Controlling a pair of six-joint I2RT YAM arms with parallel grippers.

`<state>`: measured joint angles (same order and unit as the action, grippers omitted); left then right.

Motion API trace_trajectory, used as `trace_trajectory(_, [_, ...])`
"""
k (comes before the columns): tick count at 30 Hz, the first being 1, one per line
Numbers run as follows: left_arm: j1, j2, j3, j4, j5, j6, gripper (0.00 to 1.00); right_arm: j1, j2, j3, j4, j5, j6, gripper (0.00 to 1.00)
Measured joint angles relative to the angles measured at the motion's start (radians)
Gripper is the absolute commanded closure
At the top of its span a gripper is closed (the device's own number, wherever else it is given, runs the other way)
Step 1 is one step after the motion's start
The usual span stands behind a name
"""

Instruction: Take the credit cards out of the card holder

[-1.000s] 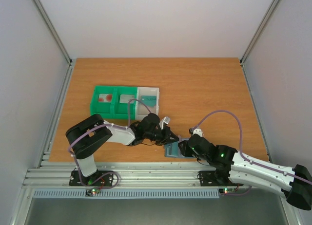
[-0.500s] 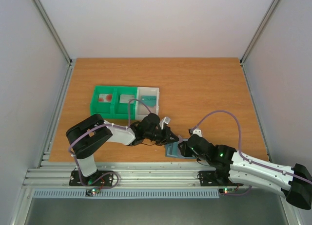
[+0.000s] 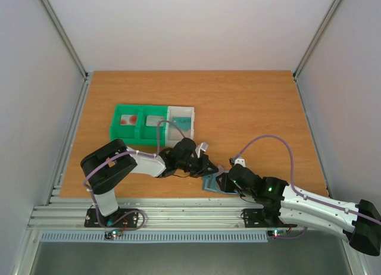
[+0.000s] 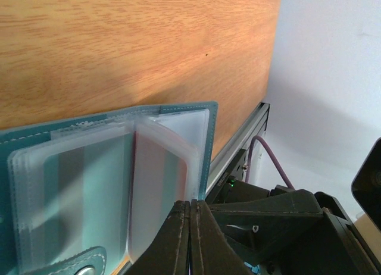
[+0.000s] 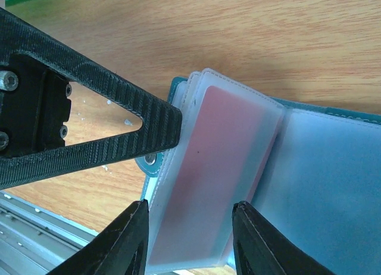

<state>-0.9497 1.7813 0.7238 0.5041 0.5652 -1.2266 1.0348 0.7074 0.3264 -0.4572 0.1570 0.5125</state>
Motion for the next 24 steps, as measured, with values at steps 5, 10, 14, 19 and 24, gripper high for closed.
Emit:
trace_trajectory(5, [-0.001,-0.021,0.0,-0.053,-0.031,0.013,1.0,0.0,-0.011,0.016,-0.023,0.011,0.0,0.6])
trace_trajectory(10, [-0.001,-0.064,0.008,-0.138,-0.062,0.051,1.0,0.0,-0.029,0.09,-0.146,0.097,-0.002,0.63])
trace_trajectory(14, [-0.002,-0.068,0.021,-0.166,-0.072,0.065,0.99,-0.001,0.003,0.132,-0.242,0.161,0.0,0.66])
trace_trajectory(19, [-0.002,-0.068,0.023,-0.176,-0.078,0.074,1.0,-0.006,0.127,0.132,-0.269,0.167,0.007,0.71])
trace_trajectory(24, [-0.002,-0.086,0.023,-0.222,-0.098,0.076,1.0,-0.009,0.185,0.096,-0.189,0.138,-0.002,0.73])
